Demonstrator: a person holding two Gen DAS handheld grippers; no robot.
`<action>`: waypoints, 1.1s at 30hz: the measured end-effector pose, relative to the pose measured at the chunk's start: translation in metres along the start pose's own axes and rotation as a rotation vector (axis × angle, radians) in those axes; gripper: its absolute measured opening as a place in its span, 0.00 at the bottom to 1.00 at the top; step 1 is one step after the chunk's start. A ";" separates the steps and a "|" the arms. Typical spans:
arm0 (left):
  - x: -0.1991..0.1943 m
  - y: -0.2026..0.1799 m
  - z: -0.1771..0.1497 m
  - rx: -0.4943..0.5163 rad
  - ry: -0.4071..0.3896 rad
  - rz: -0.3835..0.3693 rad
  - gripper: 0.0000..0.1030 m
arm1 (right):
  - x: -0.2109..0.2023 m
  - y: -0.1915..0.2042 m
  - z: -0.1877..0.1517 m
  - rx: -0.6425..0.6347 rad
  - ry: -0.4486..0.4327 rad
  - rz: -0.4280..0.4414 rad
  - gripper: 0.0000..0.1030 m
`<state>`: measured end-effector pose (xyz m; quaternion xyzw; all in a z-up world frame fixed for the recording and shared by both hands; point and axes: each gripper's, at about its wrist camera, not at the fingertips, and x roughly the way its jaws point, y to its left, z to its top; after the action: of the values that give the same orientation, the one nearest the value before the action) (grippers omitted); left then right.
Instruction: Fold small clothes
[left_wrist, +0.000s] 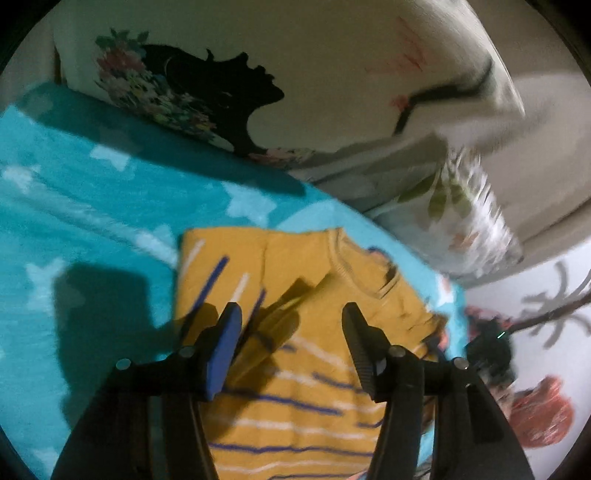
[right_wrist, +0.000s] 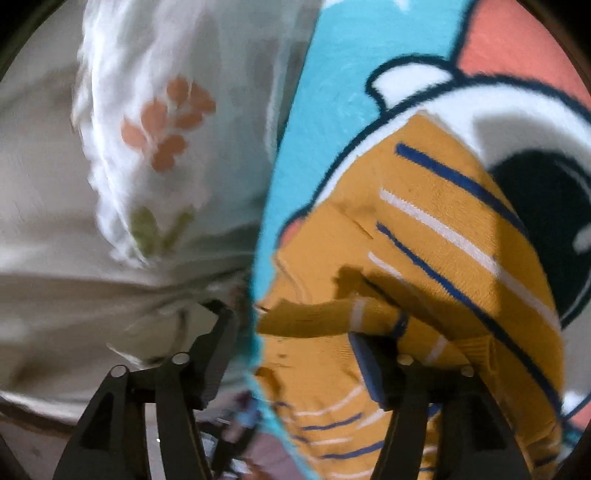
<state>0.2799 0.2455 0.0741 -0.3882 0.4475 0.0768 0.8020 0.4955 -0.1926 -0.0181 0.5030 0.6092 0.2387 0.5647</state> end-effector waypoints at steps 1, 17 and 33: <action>0.000 -0.002 -0.005 0.029 0.002 0.021 0.54 | -0.004 -0.001 0.001 0.018 -0.006 0.020 0.68; 0.069 -0.004 -0.015 0.185 0.015 0.363 0.54 | 0.002 0.027 -0.041 -0.307 0.007 -0.290 0.72; 0.018 0.012 -0.040 0.103 0.031 0.224 0.55 | -0.084 -0.006 -0.112 -0.652 -0.083 -0.703 0.66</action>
<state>0.2586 0.2218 0.0413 -0.2954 0.5035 0.1368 0.8003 0.3777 -0.2381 0.0422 0.0722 0.6128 0.1917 0.7633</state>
